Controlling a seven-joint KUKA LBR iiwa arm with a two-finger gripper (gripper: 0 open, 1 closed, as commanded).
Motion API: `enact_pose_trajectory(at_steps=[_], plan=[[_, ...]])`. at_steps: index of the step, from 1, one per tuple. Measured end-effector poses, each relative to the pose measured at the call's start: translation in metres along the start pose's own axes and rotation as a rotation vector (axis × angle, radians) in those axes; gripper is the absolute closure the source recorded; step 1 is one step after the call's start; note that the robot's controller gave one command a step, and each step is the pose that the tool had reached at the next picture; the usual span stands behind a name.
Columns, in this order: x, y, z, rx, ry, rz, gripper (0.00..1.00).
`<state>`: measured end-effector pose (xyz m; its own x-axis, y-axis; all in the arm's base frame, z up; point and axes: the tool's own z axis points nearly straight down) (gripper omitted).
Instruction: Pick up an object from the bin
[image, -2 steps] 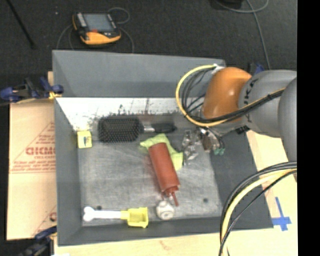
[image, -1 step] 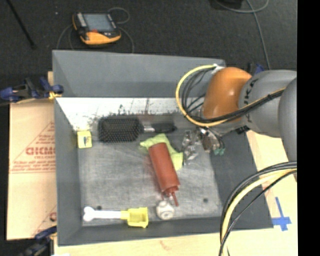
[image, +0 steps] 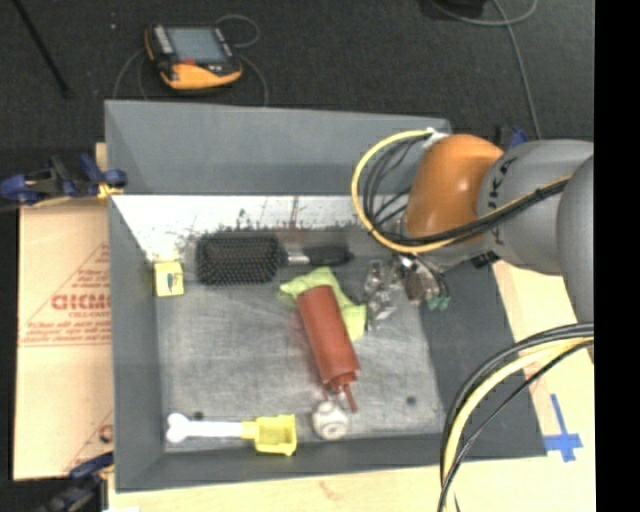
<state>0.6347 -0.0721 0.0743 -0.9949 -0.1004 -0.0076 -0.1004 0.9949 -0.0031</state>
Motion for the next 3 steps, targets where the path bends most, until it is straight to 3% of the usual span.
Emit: enact_pose_trajectory(at_steps=[1, 2, 3], plan=[[0.000, 0.000, 0.000, 0.000, 0.000, 0.000, 1.00], [-0.026, 0.026, 0.000, 0.000, -0.002, -0.007, 1.00], [-0.026, 0.026, 0.000, 0.000, -0.002, -0.007, 1.00]])
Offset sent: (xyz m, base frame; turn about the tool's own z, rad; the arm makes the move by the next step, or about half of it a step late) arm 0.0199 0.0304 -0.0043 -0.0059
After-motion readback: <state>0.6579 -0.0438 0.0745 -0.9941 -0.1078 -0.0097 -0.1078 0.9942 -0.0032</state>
